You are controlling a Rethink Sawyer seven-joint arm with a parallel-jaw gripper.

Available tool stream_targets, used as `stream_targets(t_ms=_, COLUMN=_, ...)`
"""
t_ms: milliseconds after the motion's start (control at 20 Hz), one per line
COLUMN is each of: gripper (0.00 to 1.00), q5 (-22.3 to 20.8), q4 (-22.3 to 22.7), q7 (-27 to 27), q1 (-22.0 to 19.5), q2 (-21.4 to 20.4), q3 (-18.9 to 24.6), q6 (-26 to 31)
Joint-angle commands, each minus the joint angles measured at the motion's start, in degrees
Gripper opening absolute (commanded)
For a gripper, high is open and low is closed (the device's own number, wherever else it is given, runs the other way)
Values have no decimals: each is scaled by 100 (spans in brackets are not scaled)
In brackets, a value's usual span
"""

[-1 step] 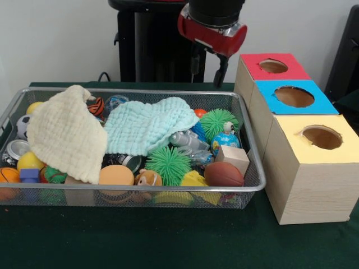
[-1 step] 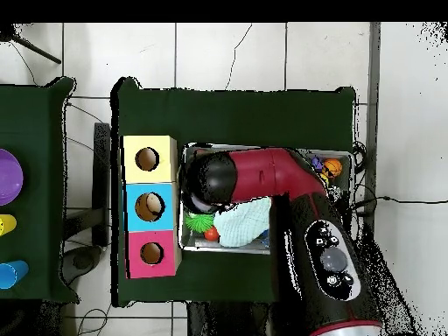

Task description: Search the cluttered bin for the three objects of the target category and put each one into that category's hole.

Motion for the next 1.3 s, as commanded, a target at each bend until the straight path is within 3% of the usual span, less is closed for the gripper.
stream_targets(t_ms=50, gripper=100, q5=154, q4=175, q7=615, q1=247, q2=222, q3=-308, q6=-198)
stream_targets(t_ms=300, gripper=100, q5=270, q4=-293, q7=349, q1=370, q2=595, q3=-131, q6=-81)
stream_targets(t_ms=750, gripper=100, q5=437, q4=-716, q7=-567, q1=95, q2=1228, q3=275, q6=-164)
stream_targets(t_ms=1300, gripper=100, q5=549, q4=-673, q7=-519, q1=23, q2=1270, q3=280, q6=127)
